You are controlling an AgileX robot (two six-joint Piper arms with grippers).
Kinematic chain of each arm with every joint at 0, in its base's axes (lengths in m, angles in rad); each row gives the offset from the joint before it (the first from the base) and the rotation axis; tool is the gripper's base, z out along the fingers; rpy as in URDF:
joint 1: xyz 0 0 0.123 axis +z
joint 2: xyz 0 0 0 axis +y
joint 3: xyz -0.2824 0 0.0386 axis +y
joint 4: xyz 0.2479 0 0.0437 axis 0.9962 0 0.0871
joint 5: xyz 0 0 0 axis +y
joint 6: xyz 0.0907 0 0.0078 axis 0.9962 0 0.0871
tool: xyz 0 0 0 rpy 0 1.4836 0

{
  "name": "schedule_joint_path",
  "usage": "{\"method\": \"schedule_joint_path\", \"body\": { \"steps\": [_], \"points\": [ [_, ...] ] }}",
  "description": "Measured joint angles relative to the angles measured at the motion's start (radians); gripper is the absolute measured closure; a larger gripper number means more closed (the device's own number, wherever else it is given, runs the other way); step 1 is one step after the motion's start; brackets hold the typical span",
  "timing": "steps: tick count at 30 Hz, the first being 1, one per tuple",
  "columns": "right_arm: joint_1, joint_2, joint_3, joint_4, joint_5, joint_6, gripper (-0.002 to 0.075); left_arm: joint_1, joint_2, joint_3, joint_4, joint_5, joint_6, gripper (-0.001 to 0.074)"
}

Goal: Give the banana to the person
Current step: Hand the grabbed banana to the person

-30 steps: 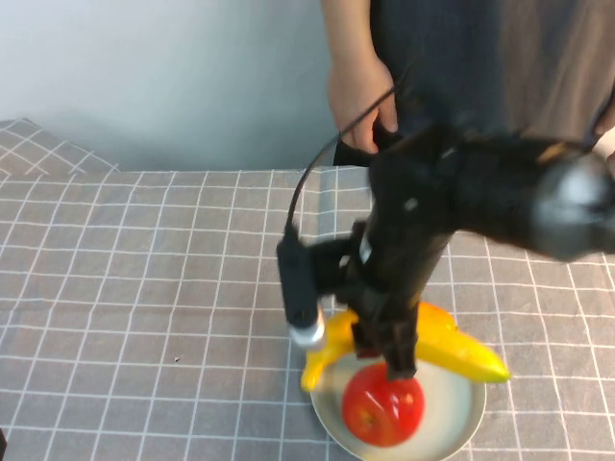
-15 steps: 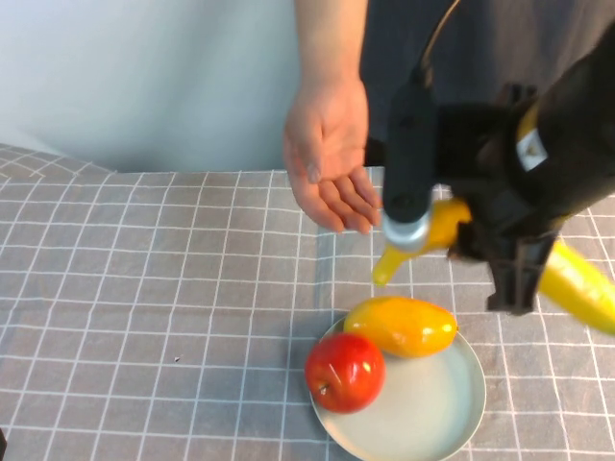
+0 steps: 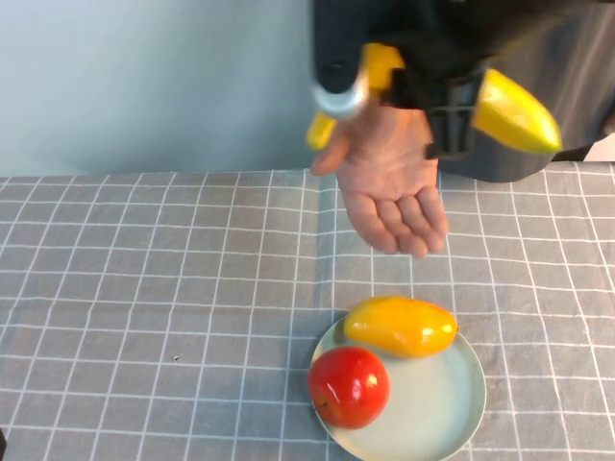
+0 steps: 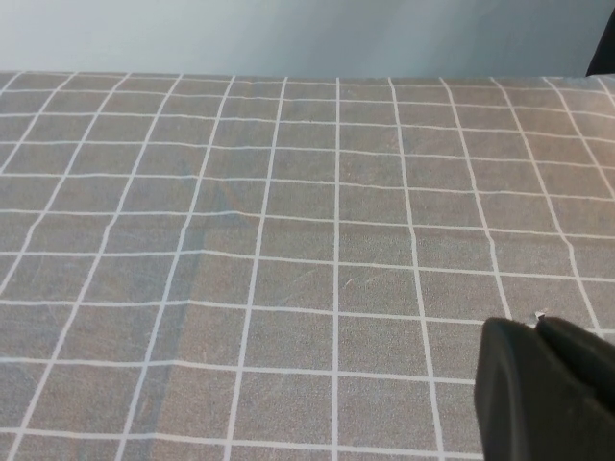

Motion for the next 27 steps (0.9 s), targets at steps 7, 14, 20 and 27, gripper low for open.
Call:
{"method": "schedule_joint_path", "body": {
  "steps": [7, 14, 20, 27],
  "points": [
    [0.015, 0.126, -0.093, 0.045, 0.045, -0.021, 0.0447, 0.000, 0.000, 0.000, 0.000, 0.000, 0.000, 0.0737],
    [0.015, 0.162, -0.095, 0.083, 0.050, -0.032, 0.0447, 0.000, 0.000, 0.000, 0.000, 0.000, 0.000, 0.0737],
    [0.023, 0.163, -0.095, 0.095, 0.050, -0.021, 0.0281, 0.000, 0.000, 0.000, 0.000, 0.000, 0.000, 0.0737],
    [0.068, 0.110, -0.095, 0.051, 0.077, 0.112, 0.0209, 0.000, 0.000, 0.000, 0.000, 0.000, 0.000, 0.0737]
  ]
}}
